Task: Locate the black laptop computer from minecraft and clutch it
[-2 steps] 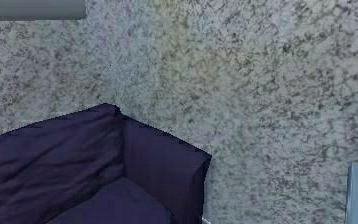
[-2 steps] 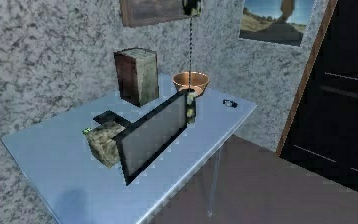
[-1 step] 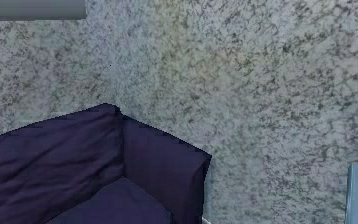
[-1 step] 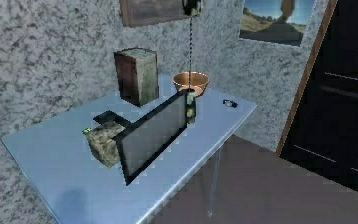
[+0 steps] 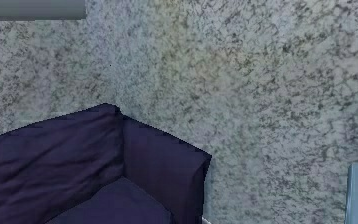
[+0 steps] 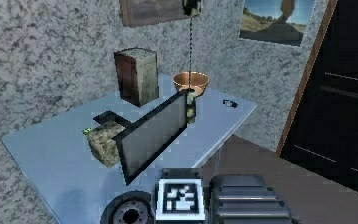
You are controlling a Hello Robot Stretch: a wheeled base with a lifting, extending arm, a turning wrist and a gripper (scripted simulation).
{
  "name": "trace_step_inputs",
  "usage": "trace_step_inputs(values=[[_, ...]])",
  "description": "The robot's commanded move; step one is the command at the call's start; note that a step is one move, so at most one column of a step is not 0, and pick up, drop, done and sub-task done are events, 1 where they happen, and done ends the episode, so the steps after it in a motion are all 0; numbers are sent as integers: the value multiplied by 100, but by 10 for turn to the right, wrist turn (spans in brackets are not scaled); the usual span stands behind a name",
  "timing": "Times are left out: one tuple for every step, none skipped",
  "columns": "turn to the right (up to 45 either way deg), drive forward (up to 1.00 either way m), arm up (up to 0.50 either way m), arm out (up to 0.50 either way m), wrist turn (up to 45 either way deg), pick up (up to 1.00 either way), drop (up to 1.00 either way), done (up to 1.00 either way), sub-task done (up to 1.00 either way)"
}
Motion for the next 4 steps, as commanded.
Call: trace_step_inputs(values=[[0,0,0,14,0,0,0,0,0],[0,0,0,0,450,0,0,0,0],[0,0,0,0,450,0,0,0,0],[0,0,0,0,450,0,0,0,0]])
